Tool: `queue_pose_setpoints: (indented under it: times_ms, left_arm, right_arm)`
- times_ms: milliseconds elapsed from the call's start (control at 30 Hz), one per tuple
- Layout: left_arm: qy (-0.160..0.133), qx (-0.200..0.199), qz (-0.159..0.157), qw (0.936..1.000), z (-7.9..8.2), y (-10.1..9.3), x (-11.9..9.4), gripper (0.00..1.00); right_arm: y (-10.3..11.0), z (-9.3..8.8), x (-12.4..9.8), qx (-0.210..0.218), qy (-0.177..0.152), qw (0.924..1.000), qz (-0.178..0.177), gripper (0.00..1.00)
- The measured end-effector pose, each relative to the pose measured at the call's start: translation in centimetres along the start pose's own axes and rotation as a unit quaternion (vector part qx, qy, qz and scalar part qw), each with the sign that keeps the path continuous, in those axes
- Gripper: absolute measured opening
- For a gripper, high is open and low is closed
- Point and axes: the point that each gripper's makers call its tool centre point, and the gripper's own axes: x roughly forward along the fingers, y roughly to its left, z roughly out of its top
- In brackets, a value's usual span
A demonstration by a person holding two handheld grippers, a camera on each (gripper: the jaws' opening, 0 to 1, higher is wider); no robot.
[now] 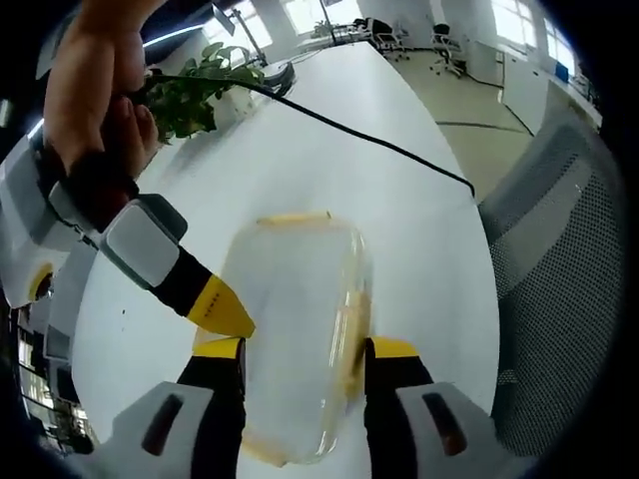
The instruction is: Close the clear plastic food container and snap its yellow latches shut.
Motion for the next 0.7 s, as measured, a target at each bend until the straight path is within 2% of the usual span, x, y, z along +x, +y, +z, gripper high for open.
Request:
queue_pose_setpoints:
  times_ms: [200, 233, 267, 467, 533, 567, 600, 700]
  left_arm:
    - [0.006, 0.007, -0.004, 0.9999, 0.0, 0.1, 0.1, 0.44]
    - [-0.005, 0.007, -0.029, 0.9995, 0.1, -0.4, 0.0, 0.42]
    - [0.003, 0.003, -0.016, 0.9999, -0.4, 0.6, -0.5, 0.42]
    - [0.006, 0.0, -0.016, 0.9998, -0.1, 0.1, 0.3, 0.42]
    - [0.006, 0.002, -0.013, 0.9999, 0.0, 0.1, 0.4, 0.42]
    - [0.006, 0.007, -0.007, 0.9999, 0.1, 0.4, 0.3, 0.42]
    - [0.005, 0.001, -0.01, 0.9999, 0.1, 0.0, 0.3, 0.42]
    - [-0.001, -0.002, -0.012, 0.9999, 0.0, -0.1, 0.3, 0.42]
  right_arm:
    - [-0.1, 0.0, -0.1, -0.008, 0.01, 0.9998, 0.012, 0.27]
    - [0.0, -0.2, -0.1, -0.005, 0.014, 0.9998, 0.016, 0.27]
    - [-0.1, 0.0, 0.0, -0.007, 0.014, 0.9998, 0.014, 0.26]
    - [-0.1, 0.0, 0.2, -0.012, 0.034, 0.9993, 0.012, 0.25]
    - [0.0, -0.1, 0.1, -0.012, 0.032, 0.9993, 0.013, 0.23]
    - [0.2, 0.8, 0.4, -0.033, 0.005, 0.9993, 0.02, 0.23]
    - [0.2, 0.0, -0.1, -0.014, 0.013, 0.9996, 0.019, 0.23]
    - [-0.2, -0.2, -0.1, -0.011, 0.007, 0.9996, 0.025, 0.24]
